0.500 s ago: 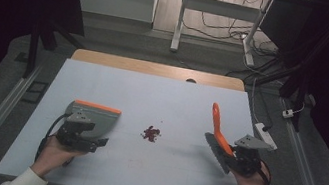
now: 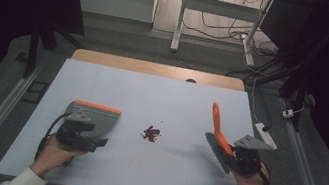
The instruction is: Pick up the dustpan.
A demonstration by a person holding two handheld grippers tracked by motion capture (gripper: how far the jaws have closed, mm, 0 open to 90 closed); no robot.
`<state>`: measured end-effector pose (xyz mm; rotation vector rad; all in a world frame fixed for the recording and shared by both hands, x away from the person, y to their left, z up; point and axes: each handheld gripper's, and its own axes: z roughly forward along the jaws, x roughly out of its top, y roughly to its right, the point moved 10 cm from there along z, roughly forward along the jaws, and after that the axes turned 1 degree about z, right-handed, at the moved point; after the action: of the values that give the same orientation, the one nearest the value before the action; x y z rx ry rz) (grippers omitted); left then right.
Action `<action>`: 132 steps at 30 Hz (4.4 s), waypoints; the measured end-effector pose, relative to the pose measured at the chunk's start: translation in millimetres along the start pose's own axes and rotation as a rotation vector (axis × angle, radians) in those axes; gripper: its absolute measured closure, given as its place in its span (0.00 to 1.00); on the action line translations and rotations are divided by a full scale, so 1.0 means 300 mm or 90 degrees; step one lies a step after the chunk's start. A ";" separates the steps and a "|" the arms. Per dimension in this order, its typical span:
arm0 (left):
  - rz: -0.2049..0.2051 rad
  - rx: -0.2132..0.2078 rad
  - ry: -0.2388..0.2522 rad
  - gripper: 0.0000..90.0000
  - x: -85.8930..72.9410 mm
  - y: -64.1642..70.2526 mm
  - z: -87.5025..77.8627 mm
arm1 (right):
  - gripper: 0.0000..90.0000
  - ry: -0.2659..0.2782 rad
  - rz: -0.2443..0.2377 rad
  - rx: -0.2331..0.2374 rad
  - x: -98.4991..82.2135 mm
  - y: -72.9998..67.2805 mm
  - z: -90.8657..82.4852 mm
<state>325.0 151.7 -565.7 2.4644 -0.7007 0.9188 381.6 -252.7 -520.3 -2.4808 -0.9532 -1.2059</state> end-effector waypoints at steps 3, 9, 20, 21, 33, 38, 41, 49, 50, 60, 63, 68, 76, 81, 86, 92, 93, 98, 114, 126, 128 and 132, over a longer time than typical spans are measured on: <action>0.004 0.001 -0.004 0.23 -0.002 0.001 0.002 | 0.78 -0.005 -0.007 -0.002 -0.003 -0.005 0.008; 0.002 0.004 -0.009 0.23 -0.005 -0.003 0.005 | 0.78 0.002 -0.005 -0.003 0.004 -0.007 0.005; 0.005 0.016 -0.024 0.23 0.003 -0.002 -0.001 | 0.78 0.003 -0.007 0.000 0.007 -0.015 0.008; 0.007 0.018 -0.022 0.23 0.008 0.000 -0.007 | 0.78 0.004 -0.004 0.002 0.007 -0.016 0.008; -0.035 0.052 -0.035 0.23 0.033 -0.017 -0.049 | 0.78 0.018 0.009 0.011 0.019 -0.012 0.003; -0.066 0.070 -0.056 0.22 0.025 -0.030 -0.073 | 0.78 0.020 0.003 0.014 0.021 -0.014 0.003; -0.071 0.078 -0.055 0.23 0.021 -0.032 -0.086 | 0.78 0.021 0.002 0.015 0.022 -0.016 0.003; -0.097 0.098 -0.079 0.24 -0.034 -0.062 -0.117 | 0.78 0.019 0.001 0.010 0.021 -0.015 -0.002; -0.097 0.098 -0.079 0.24 -0.034 -0.062 -0.117 | 0.78 0.019 0.001 0.010 0.021 -0.015 -0.002; -0.155 0.101 -0.097 0.24 -0.094 -0.088 -0.130 | 0.78 0.016 0.007 0.025 0.017 -0.029 0.012; -0.170 0.095 -0.101 0.24 -0.116 -0.082 -0.119 | 0.78 0.017 0.002 0.027 0.019 -0.035 0.013; -0.177 0.097 -0.118 0.23 -0.146 -0.083 -0.094 | 0.78 0.019 0.002 0.026 0.020 -0.034 0.009; -0.206 0.097 -0.136 0.24 -0.180 -0.117 -0.050 | 0.78 0.028 0.016 0.035 0.024 -0.029 0.003; -0.225 0.098 -0.127 0.30 -0.183 -0.133 -0.036 | 0.78 0.027 0.014 0.036 0.024 -0.032 0.005; -0.230 0.098 -0.126 0.36 -0.178 -0.132 -0.018 | 0.78 0.024 0.012 0.036 0.022 -0.032 0.009; -0.231 0.107 -0.129 0.51 -0.176 -0.132 -0.007 | 0.78 0.025 0.013 0.034 0.022 -0.030 0.009; -0.235 0.109 -0.128 0.53 -0.175 -0.133 -0.007 | 0.78 0.024 0.013 0.033 0.020 -0.029 0.010; -0.241 0.102 -0.121 0.62 -0.174 -0.133 -0.005 | 0.78 0.021 0.012 0.033 0.016 -0.028 0.011; -0.235 0.104 -0.077 0.68 -0.165 -0.160 -0.029 | 0.78 0.029 0.016 0.037 0.024 -0.028 0.005; -0.204 0.075 -0.032 0.68 -0.138 -0.156 -0.045 | 0.78 0.031 0.013 0.035 0.028 -0.030 0.003; -0.200 0.070 -0.027 0.68 -0.134 -0.156 -0.047 | 0.78 0.031 0.013 0.034 0.028 -0.030 0.004; -0.186 0.059 -0.015 0.68 -0.122 -0.152 -0.050 | 0.78 0.029 0.012 0.032 0.026 -0.028 0.006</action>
<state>320.7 206.9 -589.8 2.5723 -0.2978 0.8273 381.0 -241.8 -516.1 -2.4078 -0.9356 -1.2113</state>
